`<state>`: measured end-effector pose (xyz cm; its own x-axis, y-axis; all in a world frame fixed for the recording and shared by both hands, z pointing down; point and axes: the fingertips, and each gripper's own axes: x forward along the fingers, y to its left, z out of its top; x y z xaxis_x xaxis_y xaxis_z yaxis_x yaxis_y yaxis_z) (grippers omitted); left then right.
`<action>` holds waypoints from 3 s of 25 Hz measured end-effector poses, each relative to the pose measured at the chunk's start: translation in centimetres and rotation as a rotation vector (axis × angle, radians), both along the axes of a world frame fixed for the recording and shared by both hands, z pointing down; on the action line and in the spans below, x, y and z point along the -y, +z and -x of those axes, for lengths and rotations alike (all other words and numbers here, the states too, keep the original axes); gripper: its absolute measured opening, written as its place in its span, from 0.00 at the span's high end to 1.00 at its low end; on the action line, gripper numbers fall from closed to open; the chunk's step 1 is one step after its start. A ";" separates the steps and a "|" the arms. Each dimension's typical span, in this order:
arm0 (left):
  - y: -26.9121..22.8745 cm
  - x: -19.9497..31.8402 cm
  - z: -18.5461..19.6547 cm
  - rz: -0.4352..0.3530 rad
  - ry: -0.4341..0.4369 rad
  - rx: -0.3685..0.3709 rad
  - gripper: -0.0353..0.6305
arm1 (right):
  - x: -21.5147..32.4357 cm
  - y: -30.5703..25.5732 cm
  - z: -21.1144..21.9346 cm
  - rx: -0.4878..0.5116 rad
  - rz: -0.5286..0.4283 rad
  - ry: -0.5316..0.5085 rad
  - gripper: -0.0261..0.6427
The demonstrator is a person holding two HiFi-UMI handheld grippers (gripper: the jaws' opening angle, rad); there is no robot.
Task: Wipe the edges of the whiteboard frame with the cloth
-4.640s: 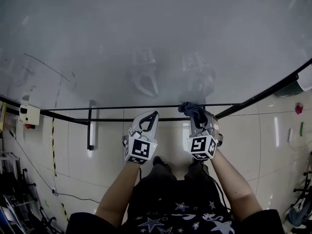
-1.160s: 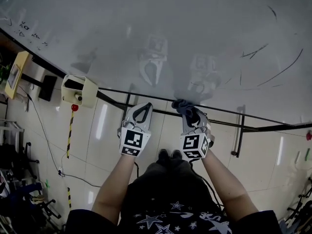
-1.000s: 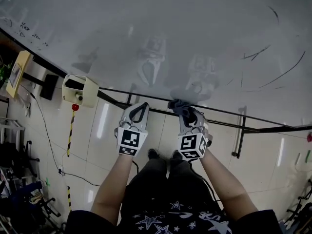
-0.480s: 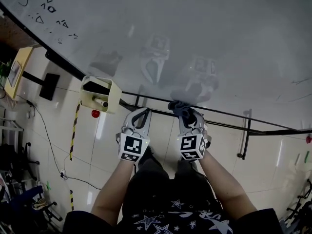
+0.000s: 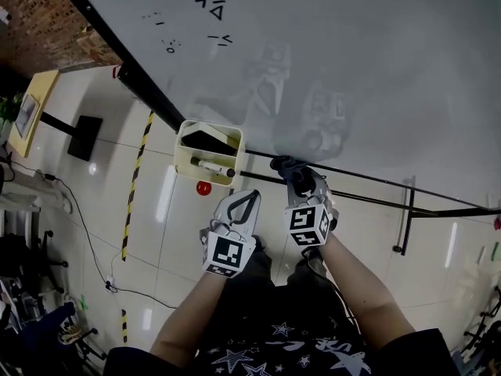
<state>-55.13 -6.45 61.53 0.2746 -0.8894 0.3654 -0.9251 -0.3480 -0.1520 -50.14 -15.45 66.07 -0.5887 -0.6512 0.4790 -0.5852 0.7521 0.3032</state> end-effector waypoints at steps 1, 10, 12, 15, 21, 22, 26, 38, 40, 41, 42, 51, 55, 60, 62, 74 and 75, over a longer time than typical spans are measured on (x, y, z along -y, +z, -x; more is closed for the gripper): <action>0.0 -0.5 0.2 0.002 0.005 -0.003 0.94 | -0.1 0.1 0.8 -0.001 0.004 -0.003 0.84; 0.2 -4.3 4.8 0.004 -0.010 -0.027 0.94 | -0.8 0.2 6.9 0.007 0.021 -0.013 0.84; 0.3 -4.9 6.3 0.004 -0.024 -0.027 0.94 | -0.9 0.0 7.5 0.019 0.030 0.009 0.84; 0.2 -5.3 8.4 0.000 -0.046 -0.017 0.94 | -1.3 -0.4 7.6 0.029 0.037 0.036 0.84; -0.8 -5.2 9.8 -0.029 -0.075 0.000 0.94 | -2.1 -2.4 5.9 0.071 0.014 0.052 0.84; -1.0 -5.1 9.8 -0.032 -0.084 0.000 0.94 | -2.3 -3.0 5.3 0.080 0.002 0.050 0.84; -1.7 -5.3 11.1 -0.031 -0.182 -0.016 0.94 | -3.3 -7.1 3.8 0.112 -0.110 -0.016 0.84; -9.4 -2.6 19.7 -0.177 -0.271 0.073 0.94 | -5.6 -22.4 8.7 0.135 -0.426 -0.131 0.84; -10.2 -1.8 20.3 -0.198 -0.223 0.070 0.94 | -5.9 -24.0 9.9 0.120 -0.464 -0.121 0.84; -10.4 -1.4 20.6 -0.204 -0.199 0.072 0.94 | -6.0 -24.7 10.6 0.115 -0.482 -0.112 0.84; -10.6 -1.0 20.9 -0.208 -0.175 0.073 0.94 | -6.0 -25.3 11.3 0.110 -0.500 -0.104 0.84; -12.4 2.4 23.3 -0.264 -0.050 0.030 0.94 | -6.5 -26.3 20.3 -0.085 -0.639 -0.191 0.84; -13.1 4.0 23.4 -0.285 0.002 0.016 0.94 | -5.8 -24.8 22.9 -0.264 -0.702 -0.213 0.84; -13.9 5.0 22.9 -0.306 0.071 0.016 0.94 | -5.3 -25.1 23.4 -0.252 -0.689 -0.163 0.84; -14.4 5.4 22.8 -0.315 0.091 0.016 0.94 | -5.2 -25.7 23.3 -0.241 -0.696 -0.143 0.84; -28.1 6.1 23.7 -0.553 0.141 0.029 0.94 | -5.0 -35.4 22.8 -0.147 -0.858 -0.068 0.84; -29.3 6.1 23.6 -0.576 0.150 0.038 0.94 | -5.0 -36.1 22.8 -0.142 -0.872 -0.063 0.84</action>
<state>-78.77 -12.57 32.28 0.4089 -0.8998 -0.1520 -0.8622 -0.3264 -0.3873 -72.93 -10.49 29.94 -0.6085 -0.7870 -0.1014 -0.4635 0.2488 0.8505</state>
